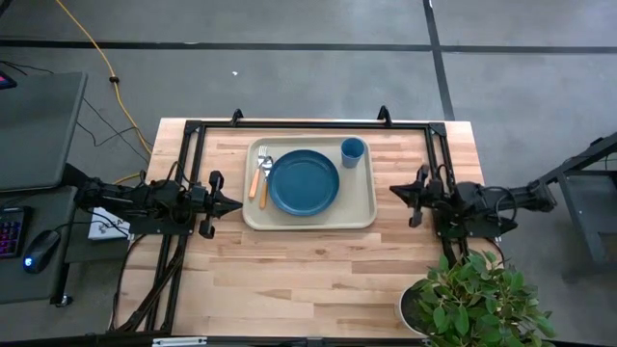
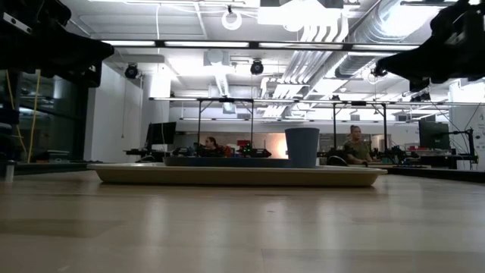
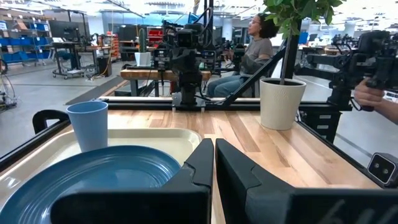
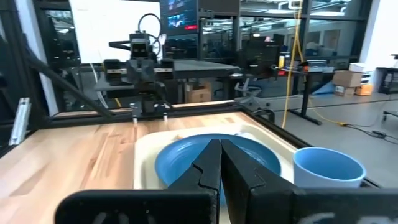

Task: Pick and place plate/cup/fork/spoon on tray
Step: Return to Home Position

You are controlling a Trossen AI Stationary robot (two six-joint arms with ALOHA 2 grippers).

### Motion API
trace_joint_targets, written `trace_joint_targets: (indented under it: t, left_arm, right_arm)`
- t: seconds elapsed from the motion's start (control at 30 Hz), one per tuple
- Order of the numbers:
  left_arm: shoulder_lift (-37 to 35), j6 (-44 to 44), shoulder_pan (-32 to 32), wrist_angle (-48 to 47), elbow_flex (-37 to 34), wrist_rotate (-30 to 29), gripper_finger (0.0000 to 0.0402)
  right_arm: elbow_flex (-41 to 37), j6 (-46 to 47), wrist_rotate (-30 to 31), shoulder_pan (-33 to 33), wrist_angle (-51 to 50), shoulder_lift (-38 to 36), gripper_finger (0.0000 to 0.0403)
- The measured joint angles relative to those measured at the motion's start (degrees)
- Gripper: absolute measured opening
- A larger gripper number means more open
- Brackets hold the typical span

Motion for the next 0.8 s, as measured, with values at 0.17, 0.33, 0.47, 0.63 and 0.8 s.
trace_joint_targets:
  t: [0.17, 0.33, 0.47, 0.63, 0.8]
  left_arm:
    - [0.0, 0.0, 0.0, 0.01, 0.0, 0.0, 0.0001]
    - [0.0, 0.02, -0.01, 0.0, 0.0, 0.0, 0.0001]
    - [0.0, 0.01, -0.01, 0.0, 0.0, 0.0, 0.0]
    - [0.0, 0.02, -0.01, 0.02, 0.0, 0.0, 0.0001]
    - [0.0, 0.01, 0.0, 0.0, 0.0, 0.0, 0.0001]
  right_arm:
    - [-0.02, 1.43, -5.8, -6.76, -0.5, -0.01, 0.0]
    - [-0.02, 4.37, -17.59, -12.25, -2.23, 0.07, 0.0]
    - [-0.02, 4.37, -22.25, -12.92, -2.84, 0.13, 0.0]
    - [-0.02, 2.93, -21.16, -12.91, -2.75, 0.13, 0.0]
    - [-0.04, 1.84, -21.23, -12.93, -2.75, 0.86, 0.0]
